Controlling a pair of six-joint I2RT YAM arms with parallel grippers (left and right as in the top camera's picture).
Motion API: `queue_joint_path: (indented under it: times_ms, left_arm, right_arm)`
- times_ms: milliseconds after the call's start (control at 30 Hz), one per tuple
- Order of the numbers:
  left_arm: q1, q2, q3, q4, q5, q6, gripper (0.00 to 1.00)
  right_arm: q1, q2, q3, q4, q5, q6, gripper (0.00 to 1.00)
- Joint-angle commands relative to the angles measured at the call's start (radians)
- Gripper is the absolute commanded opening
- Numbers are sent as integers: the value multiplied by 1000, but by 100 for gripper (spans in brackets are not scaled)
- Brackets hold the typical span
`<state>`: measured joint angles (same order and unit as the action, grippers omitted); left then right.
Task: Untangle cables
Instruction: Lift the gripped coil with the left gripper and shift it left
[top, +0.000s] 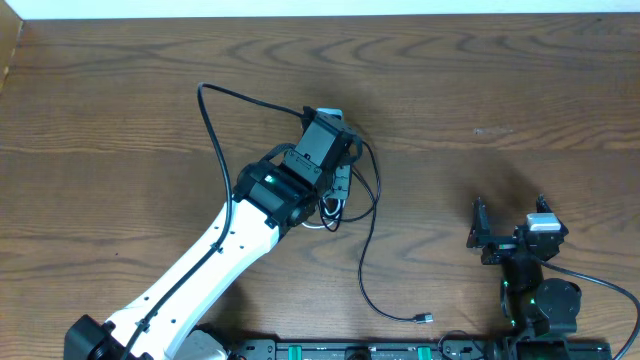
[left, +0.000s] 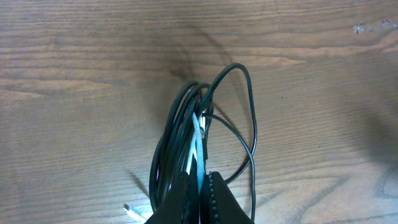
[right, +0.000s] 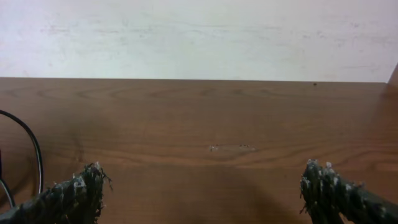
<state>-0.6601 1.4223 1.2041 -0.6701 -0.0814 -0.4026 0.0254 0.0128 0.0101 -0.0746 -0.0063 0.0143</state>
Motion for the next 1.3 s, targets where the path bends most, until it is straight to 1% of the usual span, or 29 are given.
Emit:
queue_joint_path:
  times_ms: [0, 200, 467, 833, 867, 900, 933, 967, 1000, 1100, 1267]
  left_arm:
    - [2, -14, -2, 0, -17, 13, 7]
    - [2, -14, -2, 0, -16, 13, 7]
    - [2, -3, -3, -42, -18, 14, 7]
    - [2, 99, -6, -71, -17, 5, 7]
    - [2, 105, -6, -74, -17, 5, 10]
    - [2, 108, -6, -76, -17, 6, 37]
    - [2, 110, -6, -78, -18, 6, 52]
    - [2, 110, -6, -80, -18, 6, 59]
    - [2, 110, -6, -82, -18, 6, 64]
    - [2, 110, -6, -92, -51, 6, 74]
    - [4, 110, -6, -134, -110, 1, 80]
  right_arm:
    - [-5, -2, -5, -1, 7, -8, 99]
    - [-5, -2, -5, -1, 7, -8, 99]
    - [-5, -2, -5, -1, 7, -8, 99]
    - [-5, -2, -5, -1, 7, -8, 99]
    - [-5, -2, -5, -1, 7, -8, 99]
    - [-5, -2, -5, -1, 7, -8, 99]
    - [-5, -2, -5, -1, 7, -8, 99]
    - [-5, -2, -5, -1, 7, -8, 99]
    - [-5, -2, -5, -1, 7, -8, 99]
    - [-5, -2, -5, -1, 7, -8, 99]
    - [-5, -2, -5, -1, 7, -8, 99]
